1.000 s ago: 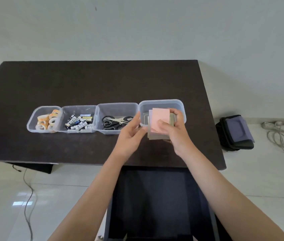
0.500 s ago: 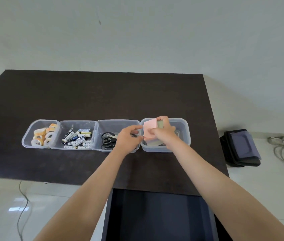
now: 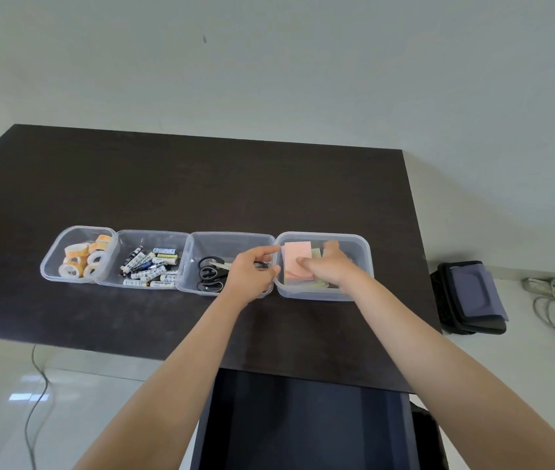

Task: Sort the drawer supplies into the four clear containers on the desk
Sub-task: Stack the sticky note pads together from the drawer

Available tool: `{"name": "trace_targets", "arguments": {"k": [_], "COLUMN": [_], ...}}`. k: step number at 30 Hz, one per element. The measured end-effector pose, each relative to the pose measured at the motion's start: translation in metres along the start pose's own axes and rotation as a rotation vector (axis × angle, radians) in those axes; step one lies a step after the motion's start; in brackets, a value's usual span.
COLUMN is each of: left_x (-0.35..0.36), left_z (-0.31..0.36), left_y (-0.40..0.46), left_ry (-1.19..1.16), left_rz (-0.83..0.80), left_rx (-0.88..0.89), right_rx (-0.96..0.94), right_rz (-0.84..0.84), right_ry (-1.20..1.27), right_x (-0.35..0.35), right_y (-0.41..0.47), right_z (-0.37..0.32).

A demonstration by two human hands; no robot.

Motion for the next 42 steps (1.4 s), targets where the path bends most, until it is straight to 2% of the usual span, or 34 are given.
{"name": "trace_targets", "arguments": {"k": [13, 24, 32, 37, 42], "left_x": [0.002, 0.002, 0.001, 0.003, 0.002], "left_z": [-0.003, -0.002, -0.003, 0.000, 0.000], "left_y": [0.003, 0.004, 0.004, 0.003, 0.002], "left_ry": [-0.004, 0.054, 0.050, 0.059, 0.057], "left_rz": [-0.015, -0.024, -0.017, -0.026, -0.025], "left_rx": [0.005, 0.029, 0.052, 0.040, 0.035], "right_rx": [-0.177, -0.197, -0.137, -0.068, -0.029], "right_rz": [0.066, -0.031, 0.063, -0.065, -0.109], "right_ry": [-0.067, -0.085, 0.090, 0.247, 0.388], "right_x": [-0.001, 0.000, -0.003, -0.002, -0.005], "right_y": [0.000, 0.001, 0.005, 0.008, 0.009], "right_z": [0.010, 0.015, 0.010, 0.016, 0.020]}}
Point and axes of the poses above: each hand's wrist, its own y-axis towards the middle knuckle, its own x-axis out of the palm, z = x × y, the point moved 5 cm from there along y, towards the middle knuckle, and after that the axes turned 5 degrees about -y, right-handed, at the moved point
